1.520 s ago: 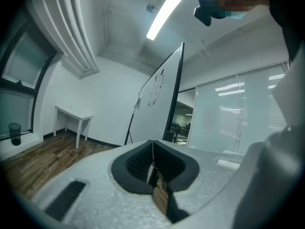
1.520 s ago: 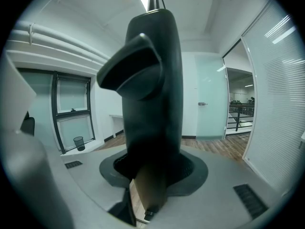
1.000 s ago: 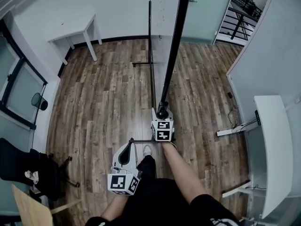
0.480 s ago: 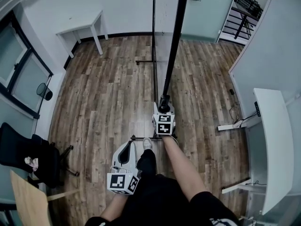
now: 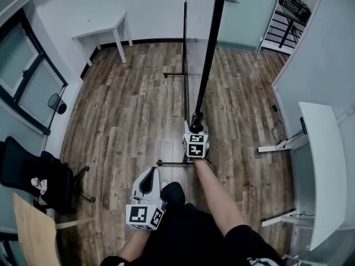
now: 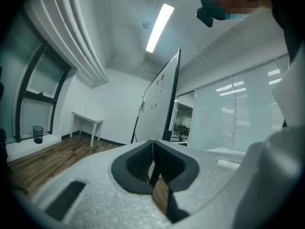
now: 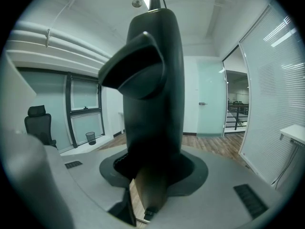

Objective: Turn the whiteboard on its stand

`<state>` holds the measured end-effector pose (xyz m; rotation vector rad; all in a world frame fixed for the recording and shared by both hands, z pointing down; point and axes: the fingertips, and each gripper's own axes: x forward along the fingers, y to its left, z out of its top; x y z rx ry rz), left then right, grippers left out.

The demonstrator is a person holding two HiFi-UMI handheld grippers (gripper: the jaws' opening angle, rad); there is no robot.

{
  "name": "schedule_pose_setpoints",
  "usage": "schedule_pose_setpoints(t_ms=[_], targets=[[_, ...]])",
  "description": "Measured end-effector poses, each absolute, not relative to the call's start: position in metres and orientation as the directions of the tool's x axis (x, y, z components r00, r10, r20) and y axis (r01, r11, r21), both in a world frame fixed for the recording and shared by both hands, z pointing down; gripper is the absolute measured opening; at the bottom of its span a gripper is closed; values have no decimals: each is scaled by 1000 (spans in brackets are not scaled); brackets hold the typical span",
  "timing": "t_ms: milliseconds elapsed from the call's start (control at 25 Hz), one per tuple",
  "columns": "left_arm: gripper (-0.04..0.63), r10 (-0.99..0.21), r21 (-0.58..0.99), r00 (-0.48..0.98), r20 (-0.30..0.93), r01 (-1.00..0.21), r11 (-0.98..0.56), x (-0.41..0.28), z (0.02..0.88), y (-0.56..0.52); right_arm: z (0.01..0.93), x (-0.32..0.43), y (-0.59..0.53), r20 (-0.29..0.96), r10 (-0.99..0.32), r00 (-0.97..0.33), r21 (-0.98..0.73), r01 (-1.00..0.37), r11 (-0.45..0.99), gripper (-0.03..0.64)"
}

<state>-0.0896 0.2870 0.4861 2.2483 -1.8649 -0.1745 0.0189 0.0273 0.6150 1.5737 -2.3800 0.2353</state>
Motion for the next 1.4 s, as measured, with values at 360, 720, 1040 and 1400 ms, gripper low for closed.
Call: schedule_pose_setpoints(t_ms=[360, 720, 1040, 1400], targets=[[18, -976, 231, 211, 62, -954, -192, -91, 479, 296, 609, 20, 56, 302, -877, -374, 18, -917, 398, 155], [18, -965, 233, 254, 60, -944, -233, -91, 469, 286, 610, 23, 87, 299, -877, -376, 19, -917, 399, 155], [18, -945, 240, 318, 79, -926, -292, -92, 466, 287, 610, 25, 115, 294, -881, -371, 24, -918, 395, 155], [18, -911, 246, 403, 85, -895, -372, -92, 468, 293, 607, 32, 149, 285, -885, -369, 27, -920, 392, 155]])
